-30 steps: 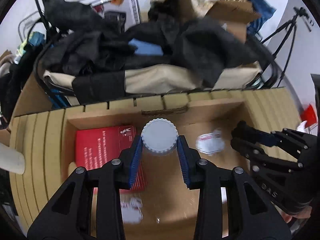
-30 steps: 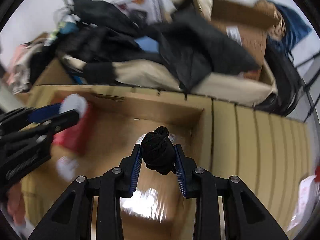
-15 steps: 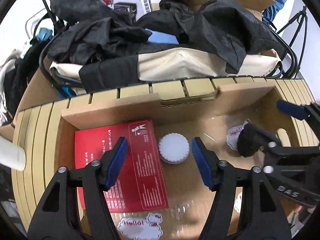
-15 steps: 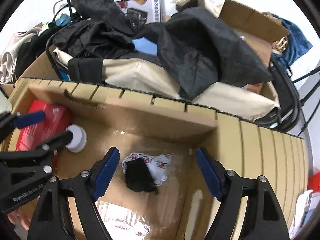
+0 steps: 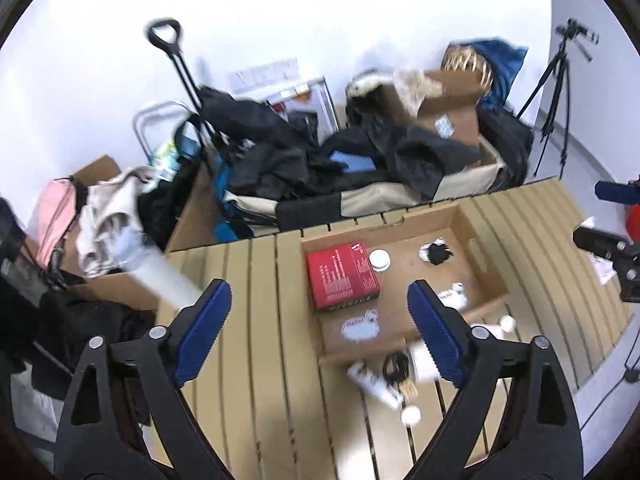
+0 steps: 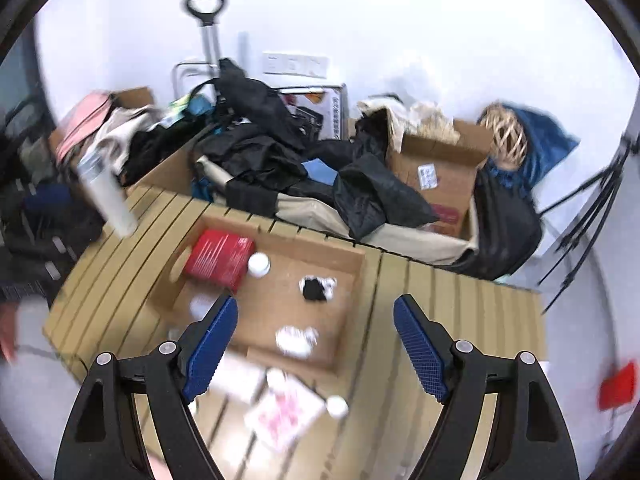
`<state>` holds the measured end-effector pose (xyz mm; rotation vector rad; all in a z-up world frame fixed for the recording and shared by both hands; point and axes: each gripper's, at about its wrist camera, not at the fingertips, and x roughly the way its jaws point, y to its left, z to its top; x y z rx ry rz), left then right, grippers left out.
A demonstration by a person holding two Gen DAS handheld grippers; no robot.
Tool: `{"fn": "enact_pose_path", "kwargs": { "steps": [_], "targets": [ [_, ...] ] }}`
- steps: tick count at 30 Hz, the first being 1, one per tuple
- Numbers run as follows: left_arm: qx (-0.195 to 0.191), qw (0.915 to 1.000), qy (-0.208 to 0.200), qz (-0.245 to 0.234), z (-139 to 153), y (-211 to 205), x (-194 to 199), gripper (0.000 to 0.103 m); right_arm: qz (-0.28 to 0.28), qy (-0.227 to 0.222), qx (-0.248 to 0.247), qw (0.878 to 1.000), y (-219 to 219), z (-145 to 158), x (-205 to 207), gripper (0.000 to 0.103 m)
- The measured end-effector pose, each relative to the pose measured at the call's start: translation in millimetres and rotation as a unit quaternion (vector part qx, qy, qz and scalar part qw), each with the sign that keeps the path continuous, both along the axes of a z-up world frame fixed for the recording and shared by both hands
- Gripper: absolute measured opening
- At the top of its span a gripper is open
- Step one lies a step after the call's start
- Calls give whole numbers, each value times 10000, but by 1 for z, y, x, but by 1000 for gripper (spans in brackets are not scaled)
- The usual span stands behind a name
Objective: Organize objects
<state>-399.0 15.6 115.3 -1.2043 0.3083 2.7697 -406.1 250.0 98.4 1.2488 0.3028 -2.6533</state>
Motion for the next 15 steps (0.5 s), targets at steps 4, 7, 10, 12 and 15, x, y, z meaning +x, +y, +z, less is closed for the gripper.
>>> {"fn": "enact_pose_path", "kwargs": {
  "steps": [4, 7, 10, 12, 15],
  "targets": [
    [136, 9997, 179, 64, 37, -19, 68, 89, 347, 234, 199, 9989, -11, 31, 74, 84],
    [392, 9982, 419, -182, 46, -35, 138, 99, 630, 344, -19, 9974, -12, 40, 130, 84],
    [428, 9966, 583, -398, 33, -42, 211, 100, 982, 524, -417, 9929, -11, 39, 213, 84],
    [574, 9922, 912, -632, 18, -45, 262, 103, 867, 816, -610, 9910, -7, 24, 260, 84],
    [765, 9823, 1679, -323, -29, -47, 336, 103, 307, 1016, -663, 9921, -4, -29, 324, 84]
  ]
}}
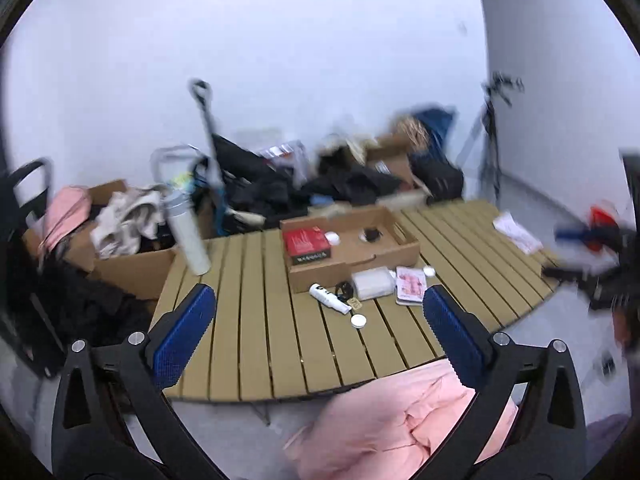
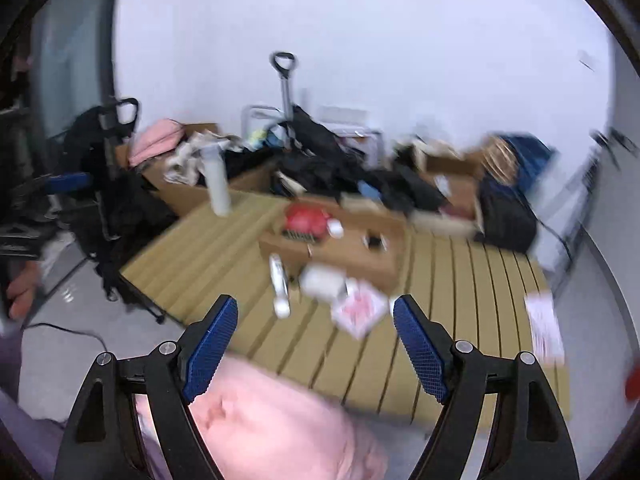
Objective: Organize objects
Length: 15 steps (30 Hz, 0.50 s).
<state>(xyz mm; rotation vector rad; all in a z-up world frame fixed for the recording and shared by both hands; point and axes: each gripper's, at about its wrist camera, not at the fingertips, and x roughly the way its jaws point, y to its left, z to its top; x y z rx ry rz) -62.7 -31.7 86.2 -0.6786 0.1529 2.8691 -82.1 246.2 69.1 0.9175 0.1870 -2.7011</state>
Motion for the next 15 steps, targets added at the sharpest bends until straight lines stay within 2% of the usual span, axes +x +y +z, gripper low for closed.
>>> {"fn": "enact_pose_path", "kwargs": {
  "steps": [1, 2, 4, 5, 6, 7, 9, 11, 12, 15],
  "targets": [
    [-10, 9999, 124, 53, -27, 6, 23, 103, -126, -30, 28, 9999, -2, -18, 16, 84],
    [20, 9999, 73, -68, -42, 12, 35, 103, -403, -132, -117, 9990, -1, -44, 32, 84],
    [59, 9979, -436, -484, -73, 26, 43, 103, -611, -388, -564, 9958, 1, -72, 44, 84],
    [-198, 9942, -764, -735, -85, 37, 39, 103, -519, -673, -747, 9936, -1, -89, 44, 84],
    [-432, 9924, -849, -785, -90, 45, 37, 103, -525, -796, -681, 9931, -3, -95, 42, 84],
    [-580, 9931, -767, -676, -91, 49, 36, 103, -641, -727, -504, 9940, -5, -96, 42, 84],
    [-470, 9955, -613, -543, -89, 47, 31, 103, -759, -271, -409, 9959, -6, -88, 46, 84],
    [-193, 9963, -741, -398, -89, 42, 18, 103, -851, 111, -493, 9951, -6, -80, 50, 84],
    [-133, 9955, -873, -352, -93, 42, 10, 103, -837, 88, -527, 9951, -6, -80, 48, 84],
    [-103, 9931, -1116, -340, -107, 45, -17, 102, -1048, -468, -439, 9924, -2, -99, 34, 84]
  ]
}}
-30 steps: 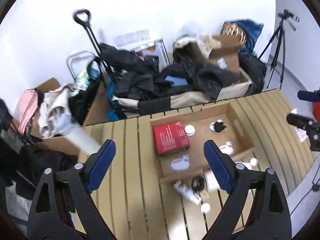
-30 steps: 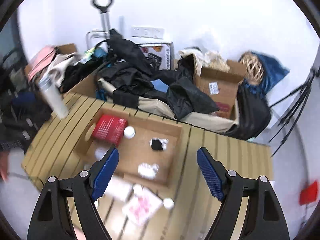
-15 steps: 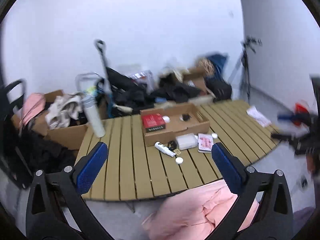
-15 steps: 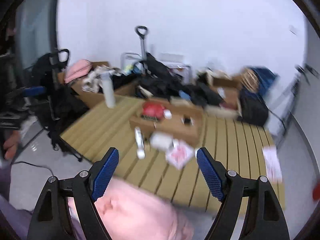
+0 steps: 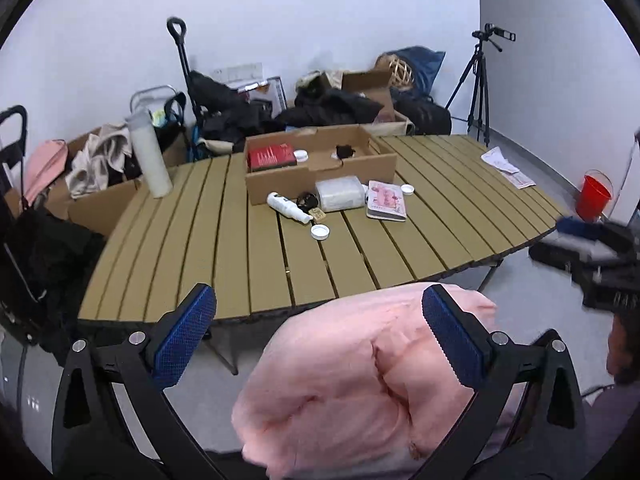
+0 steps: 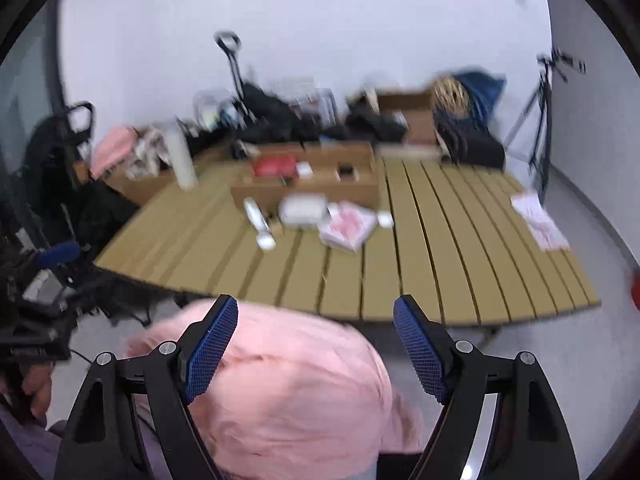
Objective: Organize objects
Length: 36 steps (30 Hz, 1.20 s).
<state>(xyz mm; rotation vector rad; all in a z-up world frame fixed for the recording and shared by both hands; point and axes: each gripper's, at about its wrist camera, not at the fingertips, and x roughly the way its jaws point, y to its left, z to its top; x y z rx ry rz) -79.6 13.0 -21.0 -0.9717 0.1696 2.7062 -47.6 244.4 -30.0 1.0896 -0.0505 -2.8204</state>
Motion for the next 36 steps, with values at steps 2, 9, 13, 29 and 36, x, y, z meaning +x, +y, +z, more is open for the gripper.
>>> {"fn": "enact_pose_path", "kwargs": {
  "steps": [2, 9, 13, 29, 36],
  "targets": [
    [80, 9997, -52, -218, -15, 8, -26, 100, -115, -408, -17, 9991, 8, -21, -13, 84],
    [-147, 9919, -1253, -120, -101, 53, -187, 58, -57, -658, -10, 9978, 20, -47, -56, 84],
    [-317, 9853, -1677, -35, -144, 67, -234, 46, -12, -659, 45, 9978, 24, -52, -85, 84],
    [426, 9803, -1677, 950, -119, -54, -179, 25, 1434, -1192, -58, 9824, -85, -137, -286, 46],
    [378, 9814, -1595, 998, -112, -61, -170, 25, 1564, -1040, 419, 9813, -110, -156, -298, 27]
  ]
}}
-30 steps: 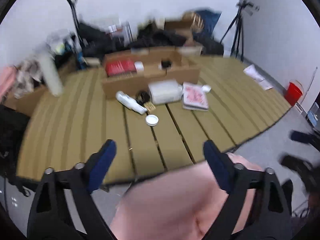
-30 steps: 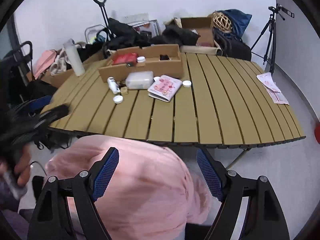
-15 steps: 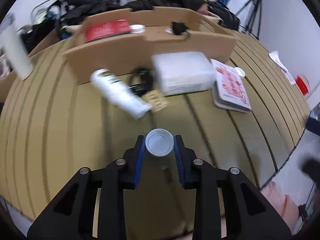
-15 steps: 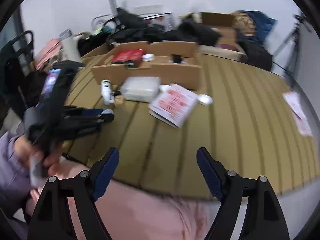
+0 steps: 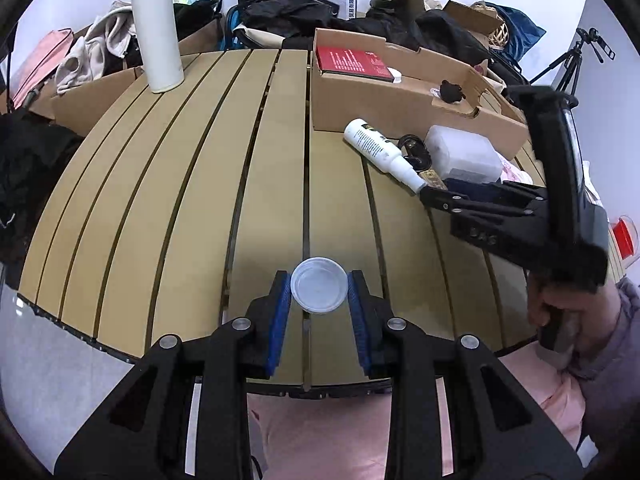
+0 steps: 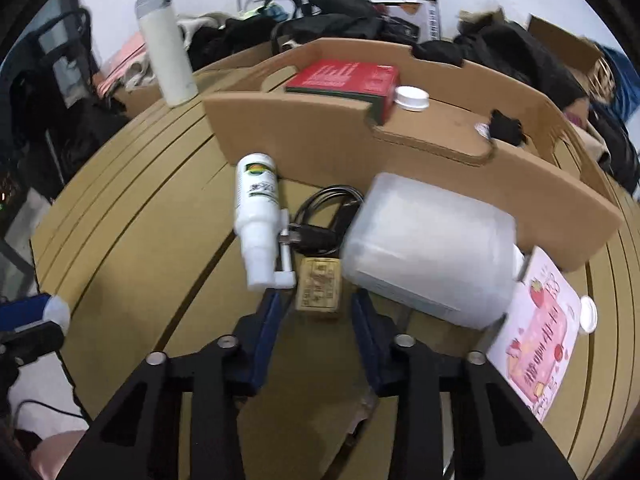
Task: Organize objects
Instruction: 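Grasp the small white cup with the left tool while the right tool grasps the tan block, then carry the cup and tan block into the tray and open both tools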
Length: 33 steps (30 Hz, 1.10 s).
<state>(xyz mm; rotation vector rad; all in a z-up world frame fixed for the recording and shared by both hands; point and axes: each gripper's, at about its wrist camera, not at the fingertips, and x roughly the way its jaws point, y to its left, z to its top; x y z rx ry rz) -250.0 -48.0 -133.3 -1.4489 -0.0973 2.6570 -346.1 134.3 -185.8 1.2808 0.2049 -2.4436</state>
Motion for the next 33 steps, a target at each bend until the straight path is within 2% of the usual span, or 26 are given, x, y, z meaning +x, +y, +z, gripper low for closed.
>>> {"fn": "enact_pose_path", "kwargs": {
  "steps": [2, 4, 7, 12, 17, 20, 23, 25, 26, 28, 30, 33],
  "targets": [
    [-19, 10000, 29, -12, 6, 5, 2, 25, -51, 98, 201, 9997, -3, 0, 2, 24],
    [-13, 9999, 113, -86, 17, 12, 10, 25, -54, -1, 230, 9997, 0, 3, 5, 24],
    [-18, 9995, 286, -159, 39, 20, 29, 25, -66, 39, 234, 9997, 9, 21, 25, 24],
    [73, 9980, 485, -402, 75, 39, 73, 25, -242, 370, 102, 9990, 58, 77, 117, 24],
    [703, 9917, 571, -917, 101, 65, 95, 25, -546, 626, 86, 9965, 98, 112, 208, 24],
    [747, 9888, 656, -1109, 114, 79, 89, 25, -695, 762, -100, 9946, 110, 128, 225, 24],
    [586, 9851, 907, -1337, 146, 76, 59, 25, -804, 868, -304, 9925, 124, 149, 215, 24],
    [487, 9830, 1129, -1367, 180, 71, 20, 25, -723, 1134, -480, 9898, 135, 179, 199, 24],
    [506, 9823, 1154, -1387, 191, 70, 3, 25, -609, 1384, -488, 9873, 139, 201, 180, 24],
    [509, 9803, 1228, -1460, 210, 74, -40, 26, -469, 1643, -337, 9847, 138, 224, 146, 24],
    [340, 9848, 1027, -1357, 208, 89, -93, 26, -353, 1517, -467, 9867, 136, 239, 86, 24],
    [325, 9900, 598, -1236, 176, 110, -170, 26, -393, 790, -980, 9913, 130, 232, -18, 24]
  ]
}}
